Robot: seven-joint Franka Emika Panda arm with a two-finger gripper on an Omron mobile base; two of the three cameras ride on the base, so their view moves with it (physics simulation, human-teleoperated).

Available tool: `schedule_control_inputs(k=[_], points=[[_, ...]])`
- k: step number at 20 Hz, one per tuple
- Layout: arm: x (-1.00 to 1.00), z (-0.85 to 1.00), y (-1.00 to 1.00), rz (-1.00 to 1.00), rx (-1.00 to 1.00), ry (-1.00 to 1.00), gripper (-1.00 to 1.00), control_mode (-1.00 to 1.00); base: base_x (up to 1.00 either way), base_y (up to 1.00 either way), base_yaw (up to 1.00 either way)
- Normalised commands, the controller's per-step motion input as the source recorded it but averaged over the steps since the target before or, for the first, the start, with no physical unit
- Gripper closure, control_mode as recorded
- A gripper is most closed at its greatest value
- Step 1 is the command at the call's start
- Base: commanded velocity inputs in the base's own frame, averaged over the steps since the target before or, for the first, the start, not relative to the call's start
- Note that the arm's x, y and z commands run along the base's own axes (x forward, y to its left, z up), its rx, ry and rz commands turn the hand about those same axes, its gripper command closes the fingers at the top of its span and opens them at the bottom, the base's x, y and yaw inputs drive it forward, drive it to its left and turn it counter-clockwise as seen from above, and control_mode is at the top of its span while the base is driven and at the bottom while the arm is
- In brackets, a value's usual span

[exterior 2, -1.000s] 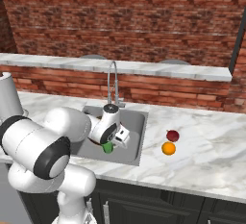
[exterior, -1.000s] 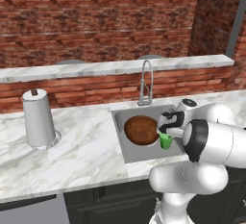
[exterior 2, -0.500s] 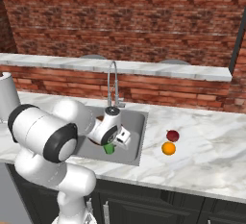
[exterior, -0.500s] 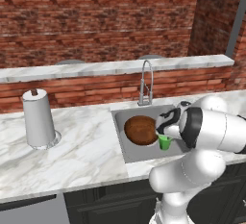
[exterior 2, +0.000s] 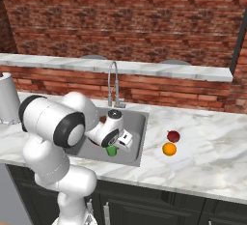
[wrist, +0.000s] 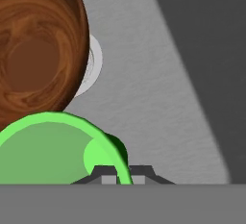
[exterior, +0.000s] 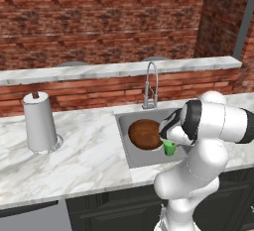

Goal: Remove the orange and pear from the sink. Then move the bowl and cup from the counter to the sink for washing.

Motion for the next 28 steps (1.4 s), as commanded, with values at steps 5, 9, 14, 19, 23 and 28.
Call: schedule_control_inputs(k=[5,9,14,19,23,28], points=[[0.15,-0.19,-0.04,0.00,0.00,0.00,1.00,-1.00,0.00,0.00,0.00],[0.16,-0.18,-0.02,0.00,0.00,0.00,1.00,-1.00,0.00,0.00,0.00],[0.16,-0.18,-0.02,0.00,0.00,0.00,1.00,-1.00,0.00,0.00,0.00],[0.16,-0.19,0.00,0.00,0.00,0.00,1.00,-1.00,0.00,0.00,0.00],[0.15,-0.21,0.00,0.00,0.00,0.00,1.00,-1.00,0.00,0.00,0.00],[0.14,-0.20,0.00,0.00,0.00,0.00,1.00,-1.00,0.00,0.00,0.00]])
